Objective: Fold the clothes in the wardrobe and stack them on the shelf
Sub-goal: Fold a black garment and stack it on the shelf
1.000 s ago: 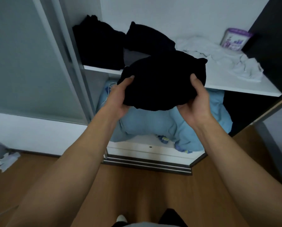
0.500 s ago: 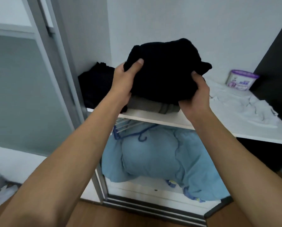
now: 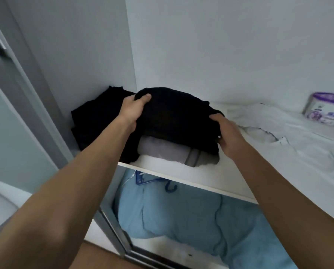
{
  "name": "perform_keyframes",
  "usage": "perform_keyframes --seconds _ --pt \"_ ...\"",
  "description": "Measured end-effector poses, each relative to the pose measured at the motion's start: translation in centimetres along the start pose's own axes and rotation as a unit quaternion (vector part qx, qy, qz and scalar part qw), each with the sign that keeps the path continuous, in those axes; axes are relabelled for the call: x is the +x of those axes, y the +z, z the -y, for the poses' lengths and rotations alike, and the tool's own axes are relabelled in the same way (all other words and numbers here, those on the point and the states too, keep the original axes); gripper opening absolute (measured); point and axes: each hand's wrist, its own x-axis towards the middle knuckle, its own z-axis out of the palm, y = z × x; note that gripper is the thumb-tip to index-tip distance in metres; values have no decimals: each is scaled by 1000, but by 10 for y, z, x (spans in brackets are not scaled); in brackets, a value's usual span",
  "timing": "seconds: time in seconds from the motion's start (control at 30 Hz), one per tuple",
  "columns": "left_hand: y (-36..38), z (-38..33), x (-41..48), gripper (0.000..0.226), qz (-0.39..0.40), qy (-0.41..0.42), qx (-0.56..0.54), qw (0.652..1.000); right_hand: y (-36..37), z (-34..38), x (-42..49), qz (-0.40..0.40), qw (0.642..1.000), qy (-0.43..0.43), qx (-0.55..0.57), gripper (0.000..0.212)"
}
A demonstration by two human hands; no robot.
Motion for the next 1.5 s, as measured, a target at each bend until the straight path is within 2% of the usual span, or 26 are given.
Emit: perform_keyframes --seconds 0.1,0.2,0.27,0.33,0.43,0.53,0.6,0.67,0.7,0.77,0.83,0.87,0.9,0.93,1.0,1.1,1.2,1.37,1.43,1.5 --pt "6 -15 9 19 6 62 45 997 10 13 8 28 997 -56 37 37" --pt "16 -39 14 28 7 129 8 992 18 32 7 -41 982 -163 82 24" --pt "23 -49 19 25 36 145 -23 989 19 44 5 -69 966 -233 86 17" --pt "28 -48 24 23 57 144 36 987 21 48 4 -107 955 -272 46 14" --pt "25 -24 32 26 32 137 157 978 17 24 6 -155 951 -256 -73 16" --pt "15 -9 42 31 28 113 181 977 12 3 10 -141 965 -171 -142 12" --pt "12 -13 49 33 41 96 260 960 15 12 12 -153 961 -138 -186 17" --pt "12 -21 53 28 19 105 358 928 21 30 14 -201 930 -161 -263 31" --pt "13 -27 51 22 -7 144 380 914 27 39 14 -222 906 -190 -307 38" --pt "20 -39 43 20 -31 275 371 886 45 50 12 -226 852 -253 -399 48" --pt "33 -47 36 23 41 353 390 849 64 51 16 -199 782 -287 -516 54" --pt "40 -45 35 28 100 346 423 832 72 49 20 -173 756 -283 -565 52" --pt "46 -40 35 34 157 310 463 816 76 45 26 -142 751 -261 -589 48" --pt "49 -31 37 40 203 262 490 806 78 39 30 -112 765 -222 -594 45" --pt "48 -9 43 47 247 195 491 812 76 25 37 -88 802 -154 -571 41" --pt "48 16 55 51 268 155 433 847 71 8 48 -112 818 -126 -550 34" --pt "49 23 64 54 278 116 371 878 73 9 60 -90 837 -102 -531 37" --pt "42 31 66 59 285 96 320 899 61 4 52 -65 894 -127 -425 38" --pt "36 34 62 72 269 71 298 913 56 -5 38 -90 897 -155 -405 31" --pt "28 33 54 86 223 62 273 934 50 -14 21 -118 890 -165 -408 36"
